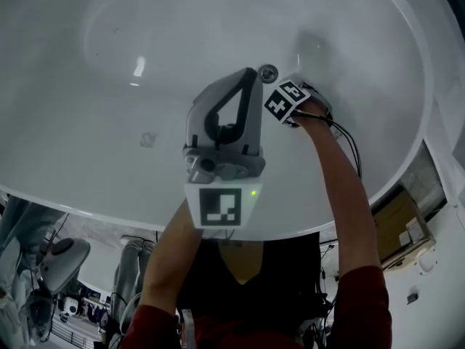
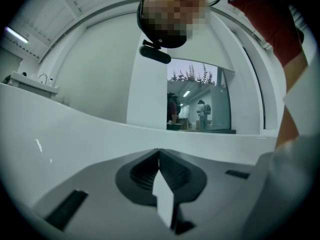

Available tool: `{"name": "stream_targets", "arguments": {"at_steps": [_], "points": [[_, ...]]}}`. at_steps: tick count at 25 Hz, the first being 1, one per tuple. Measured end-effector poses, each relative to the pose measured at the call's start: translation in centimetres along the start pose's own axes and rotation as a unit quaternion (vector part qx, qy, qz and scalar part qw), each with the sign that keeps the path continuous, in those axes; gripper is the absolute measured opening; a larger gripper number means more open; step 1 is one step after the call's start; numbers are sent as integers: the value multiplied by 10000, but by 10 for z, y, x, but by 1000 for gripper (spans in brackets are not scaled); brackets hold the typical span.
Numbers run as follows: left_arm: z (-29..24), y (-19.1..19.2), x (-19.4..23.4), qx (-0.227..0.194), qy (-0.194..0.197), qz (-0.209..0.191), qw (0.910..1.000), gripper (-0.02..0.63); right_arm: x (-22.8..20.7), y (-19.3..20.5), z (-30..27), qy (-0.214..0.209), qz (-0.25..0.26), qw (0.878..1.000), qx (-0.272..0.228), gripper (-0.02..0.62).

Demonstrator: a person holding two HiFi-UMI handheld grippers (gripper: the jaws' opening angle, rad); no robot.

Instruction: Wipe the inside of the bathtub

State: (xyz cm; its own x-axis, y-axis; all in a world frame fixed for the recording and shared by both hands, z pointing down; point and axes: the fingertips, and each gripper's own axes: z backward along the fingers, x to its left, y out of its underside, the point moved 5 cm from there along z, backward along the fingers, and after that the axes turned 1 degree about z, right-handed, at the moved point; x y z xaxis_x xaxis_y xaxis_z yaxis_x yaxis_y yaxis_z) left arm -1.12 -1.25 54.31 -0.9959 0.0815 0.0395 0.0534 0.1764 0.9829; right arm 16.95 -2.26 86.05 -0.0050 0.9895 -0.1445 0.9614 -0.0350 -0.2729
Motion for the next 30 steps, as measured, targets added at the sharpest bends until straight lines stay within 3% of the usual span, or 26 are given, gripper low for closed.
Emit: {"name": "stream_targets", "arguments": {"at_steps": [6,11,15,23,30], "points": [[4,3,4,20,-100,84,9999,15,1,-3,0,1,32,10000,18,92],[10,-9,1,-21,-35,-3,10000,15,4,-1,7,111,162,9997,124,92],[16,-25,-1,-51,11,-75,10000,15,7,8,27,55,-15,10000,-10,92],[34,-76,-20,-209,293,-111,9993,15,16,30,120,16,-316,9982,-505,92],[48,-136,-43,-469,730,-260,9959,15,26,88,217,29,-532,9971,-544,92]]}}
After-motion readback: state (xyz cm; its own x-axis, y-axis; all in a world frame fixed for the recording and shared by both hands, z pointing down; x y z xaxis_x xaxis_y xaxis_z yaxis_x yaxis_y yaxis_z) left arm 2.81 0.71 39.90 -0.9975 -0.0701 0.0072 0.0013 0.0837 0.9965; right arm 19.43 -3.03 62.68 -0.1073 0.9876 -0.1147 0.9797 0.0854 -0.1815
